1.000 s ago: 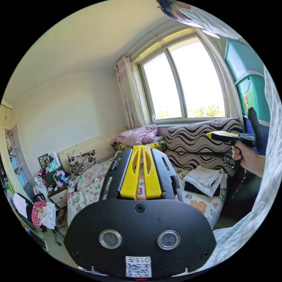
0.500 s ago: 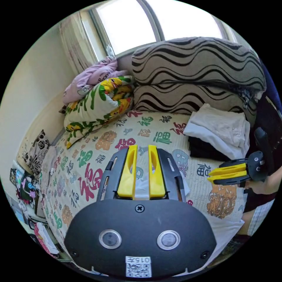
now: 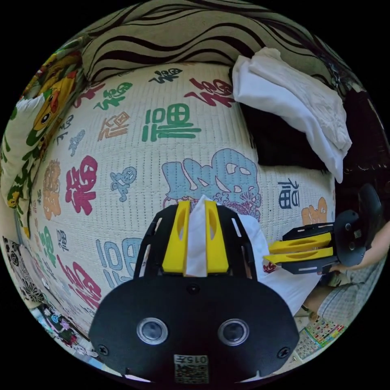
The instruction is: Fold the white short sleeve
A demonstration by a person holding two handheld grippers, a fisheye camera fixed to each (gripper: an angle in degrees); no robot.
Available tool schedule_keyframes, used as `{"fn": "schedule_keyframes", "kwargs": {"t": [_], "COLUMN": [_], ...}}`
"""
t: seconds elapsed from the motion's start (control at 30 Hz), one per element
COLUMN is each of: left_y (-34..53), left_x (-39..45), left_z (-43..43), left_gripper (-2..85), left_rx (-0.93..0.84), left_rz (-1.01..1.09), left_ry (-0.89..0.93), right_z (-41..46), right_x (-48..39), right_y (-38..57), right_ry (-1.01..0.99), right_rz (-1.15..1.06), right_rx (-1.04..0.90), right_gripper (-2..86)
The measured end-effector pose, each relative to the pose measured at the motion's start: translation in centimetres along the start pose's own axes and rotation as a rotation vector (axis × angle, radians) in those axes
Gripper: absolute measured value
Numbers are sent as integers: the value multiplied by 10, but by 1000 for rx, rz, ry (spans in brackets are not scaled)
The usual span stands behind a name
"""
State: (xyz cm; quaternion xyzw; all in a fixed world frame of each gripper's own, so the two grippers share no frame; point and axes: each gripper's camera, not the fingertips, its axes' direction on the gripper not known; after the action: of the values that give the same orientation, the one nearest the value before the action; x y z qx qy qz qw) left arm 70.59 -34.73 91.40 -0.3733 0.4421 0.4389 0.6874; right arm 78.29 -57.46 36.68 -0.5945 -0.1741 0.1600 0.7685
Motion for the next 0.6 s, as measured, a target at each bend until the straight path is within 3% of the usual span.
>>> {"fn": "schedule_keyframes", "kwargs": {"t": [0.13,0.3,0.5,0.6], "left_y": [-18,-29,-17,12], "left_x": [-64,-147,-245,-295], "left_z": [7,-6,9,-9], "left_gripper": [7,-2,-2,-2], "left_rx": [-48,84,78,234], "left_rz": [-34,-20,-76,-120], "left_ry": [149,114,41,78], "right_z": [-14,-48,-64,-82], "right_x": [6,24,28,16], "right_y": [-49,-100,-166,-198], "right_ry": [-19,-46,-25,-44], "right_rz": [-18,24,-2,-102], "right_rx": [2,62,47,92], "right_gripper": [-1,-8,-9,-9]}}
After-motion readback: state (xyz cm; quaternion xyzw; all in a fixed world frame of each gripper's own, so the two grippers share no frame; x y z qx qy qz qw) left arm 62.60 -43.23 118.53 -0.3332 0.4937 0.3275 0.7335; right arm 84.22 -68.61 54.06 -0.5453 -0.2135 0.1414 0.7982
